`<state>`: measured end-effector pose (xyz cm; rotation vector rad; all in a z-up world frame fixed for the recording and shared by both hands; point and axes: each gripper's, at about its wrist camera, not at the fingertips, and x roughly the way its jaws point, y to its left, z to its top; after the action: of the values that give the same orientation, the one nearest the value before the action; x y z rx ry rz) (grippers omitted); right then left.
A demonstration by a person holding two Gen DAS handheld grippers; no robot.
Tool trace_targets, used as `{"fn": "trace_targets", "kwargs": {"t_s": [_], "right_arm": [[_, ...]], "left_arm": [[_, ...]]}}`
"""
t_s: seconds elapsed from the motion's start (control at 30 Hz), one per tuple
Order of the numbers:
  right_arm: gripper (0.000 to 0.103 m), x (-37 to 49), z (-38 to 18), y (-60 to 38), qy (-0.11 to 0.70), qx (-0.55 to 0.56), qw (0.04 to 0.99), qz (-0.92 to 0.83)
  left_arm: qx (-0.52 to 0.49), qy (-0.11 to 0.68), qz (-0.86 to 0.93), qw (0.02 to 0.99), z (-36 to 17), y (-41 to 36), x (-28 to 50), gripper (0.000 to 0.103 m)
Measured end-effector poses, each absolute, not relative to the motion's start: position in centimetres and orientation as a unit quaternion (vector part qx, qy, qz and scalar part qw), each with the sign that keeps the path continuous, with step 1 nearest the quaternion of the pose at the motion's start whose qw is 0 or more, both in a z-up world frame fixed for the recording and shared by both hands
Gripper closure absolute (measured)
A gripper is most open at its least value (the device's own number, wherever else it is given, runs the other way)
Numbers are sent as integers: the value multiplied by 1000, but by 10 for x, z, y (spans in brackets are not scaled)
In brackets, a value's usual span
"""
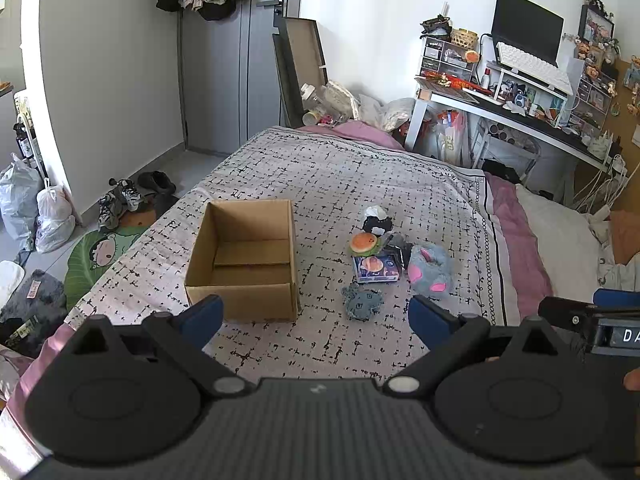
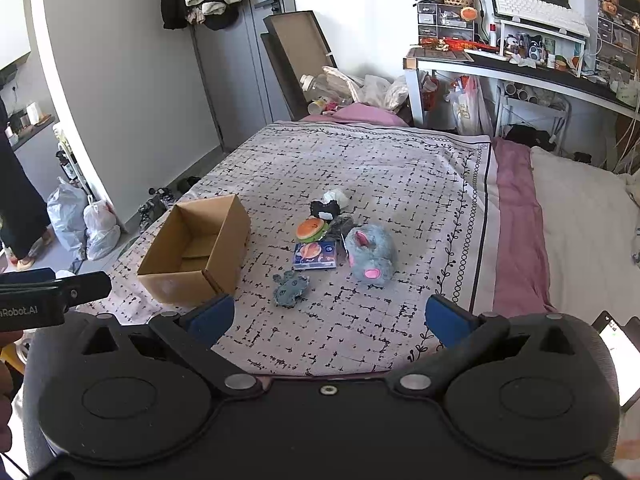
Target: Organize soft objects
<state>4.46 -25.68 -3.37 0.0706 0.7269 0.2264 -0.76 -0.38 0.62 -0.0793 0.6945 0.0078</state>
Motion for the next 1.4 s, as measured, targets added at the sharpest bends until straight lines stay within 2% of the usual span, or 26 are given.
{"fn": "trace_targets", "kwargs": {"t_s": [0.83, 1.4], "right_arm": [[0, 48, -38, -255, 360, 34, 926, 108], [0, 85, -55, -260, 389, 49, 915, 99]], "left_arm": [[-43, 344, 2, 938, 1, -6, -5, 5], [-47, 363, -6, 930, -10, -11, 34, 5]]}}
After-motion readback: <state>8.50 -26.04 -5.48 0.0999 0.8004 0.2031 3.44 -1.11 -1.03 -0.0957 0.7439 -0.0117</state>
